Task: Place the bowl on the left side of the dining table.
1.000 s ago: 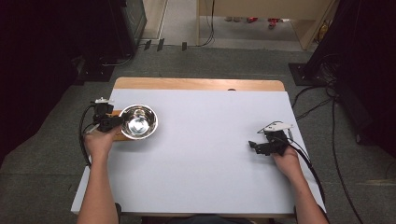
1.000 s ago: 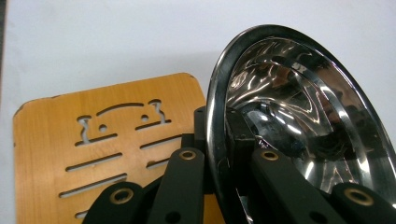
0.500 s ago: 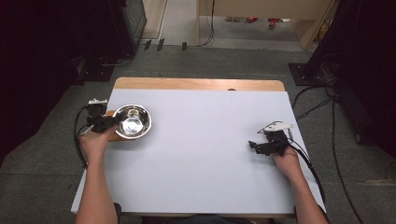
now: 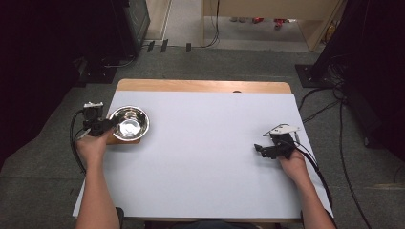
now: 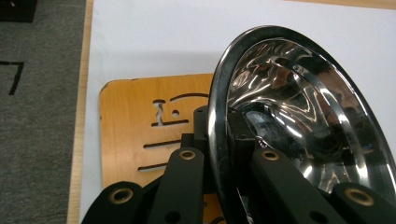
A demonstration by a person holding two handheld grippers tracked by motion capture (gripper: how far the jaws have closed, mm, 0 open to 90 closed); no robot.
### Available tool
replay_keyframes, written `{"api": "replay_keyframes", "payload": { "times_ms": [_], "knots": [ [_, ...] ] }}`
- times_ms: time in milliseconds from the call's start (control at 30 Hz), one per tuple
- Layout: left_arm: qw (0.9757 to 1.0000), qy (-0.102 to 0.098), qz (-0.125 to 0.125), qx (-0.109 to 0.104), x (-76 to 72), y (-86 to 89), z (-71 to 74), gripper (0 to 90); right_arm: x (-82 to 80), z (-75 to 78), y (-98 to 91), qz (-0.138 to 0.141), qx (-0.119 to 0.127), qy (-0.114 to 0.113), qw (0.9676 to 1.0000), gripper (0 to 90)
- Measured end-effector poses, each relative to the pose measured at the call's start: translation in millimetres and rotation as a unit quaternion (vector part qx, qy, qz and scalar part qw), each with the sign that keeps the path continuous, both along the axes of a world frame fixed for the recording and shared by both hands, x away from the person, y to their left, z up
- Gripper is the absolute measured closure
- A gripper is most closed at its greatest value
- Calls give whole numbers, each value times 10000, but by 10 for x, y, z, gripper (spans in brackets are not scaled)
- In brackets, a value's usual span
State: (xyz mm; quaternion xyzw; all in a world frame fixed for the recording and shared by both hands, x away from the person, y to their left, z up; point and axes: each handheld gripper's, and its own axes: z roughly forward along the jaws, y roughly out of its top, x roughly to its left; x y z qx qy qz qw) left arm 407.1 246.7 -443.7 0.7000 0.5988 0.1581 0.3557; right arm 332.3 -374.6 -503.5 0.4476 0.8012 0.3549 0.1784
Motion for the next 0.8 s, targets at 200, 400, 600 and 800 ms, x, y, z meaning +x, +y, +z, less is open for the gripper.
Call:
{"api": "replay_keyframes", "payload": {
  "times_ms": [200,400,600,800],
  "knots": [
    [9999,33,111,-48,7,52,-30,869,-1,-1,2,-5,11,3,10000,124],
    [9998,79,186,-7,5,83,-60,866,1,-1,0,-2,2,-10,10000,124],
    [9996,86,283,-14,0,107,-86,868,0,-1,1,-1,5,-6,10000,124],
    [9993,171,341,-37,6,134,-125,872,-1,-1,2,-2,13,6,10000,124]
  ]
}}
